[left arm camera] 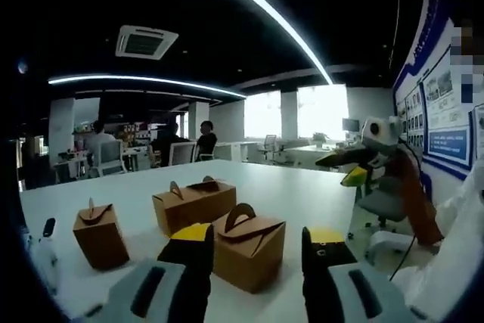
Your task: Pick up one paper box from the group, open the paper box, and remove the item inside
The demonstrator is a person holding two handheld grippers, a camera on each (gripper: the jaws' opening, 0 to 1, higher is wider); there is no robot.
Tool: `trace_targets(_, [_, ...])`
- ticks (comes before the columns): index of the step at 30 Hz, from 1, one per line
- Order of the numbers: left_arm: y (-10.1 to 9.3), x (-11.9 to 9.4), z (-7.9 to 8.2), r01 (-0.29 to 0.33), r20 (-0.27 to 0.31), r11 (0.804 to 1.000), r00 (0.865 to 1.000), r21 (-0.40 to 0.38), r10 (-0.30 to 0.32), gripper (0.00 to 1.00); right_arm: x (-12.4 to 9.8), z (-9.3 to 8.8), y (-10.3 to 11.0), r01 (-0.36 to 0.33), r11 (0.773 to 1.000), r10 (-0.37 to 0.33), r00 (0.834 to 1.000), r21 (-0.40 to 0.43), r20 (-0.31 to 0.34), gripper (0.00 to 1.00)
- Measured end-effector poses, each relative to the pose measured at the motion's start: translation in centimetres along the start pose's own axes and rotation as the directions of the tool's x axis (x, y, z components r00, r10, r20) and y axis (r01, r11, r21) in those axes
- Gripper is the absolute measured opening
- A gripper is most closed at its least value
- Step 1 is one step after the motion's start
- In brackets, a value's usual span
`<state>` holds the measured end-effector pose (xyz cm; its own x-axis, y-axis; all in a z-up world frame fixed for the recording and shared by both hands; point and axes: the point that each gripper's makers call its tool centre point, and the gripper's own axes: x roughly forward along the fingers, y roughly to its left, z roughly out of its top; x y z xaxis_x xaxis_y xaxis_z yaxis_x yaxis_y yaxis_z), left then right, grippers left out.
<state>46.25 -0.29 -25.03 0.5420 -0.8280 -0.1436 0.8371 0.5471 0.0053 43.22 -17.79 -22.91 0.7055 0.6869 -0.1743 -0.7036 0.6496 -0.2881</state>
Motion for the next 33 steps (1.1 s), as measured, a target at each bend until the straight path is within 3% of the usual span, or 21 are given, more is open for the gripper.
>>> trace_targets(13, [0.4,0.6,-0.3,-0.007,-0.002,1.0,1.0,0.0,0.007,0.47,1.6,-0.1,1.0,-0.009,1.0,0.009,1.0,-0.01,-0.005,0.45])
trace_targets(33, [0.5,3.3,-3.0,-0.027,-0.055,1.0,0.998,0.012,0.028,0.45,4.0,-0.9,3.5,-0.063,0.998,0.062,0.998,-0.017,-0.029,0.44])
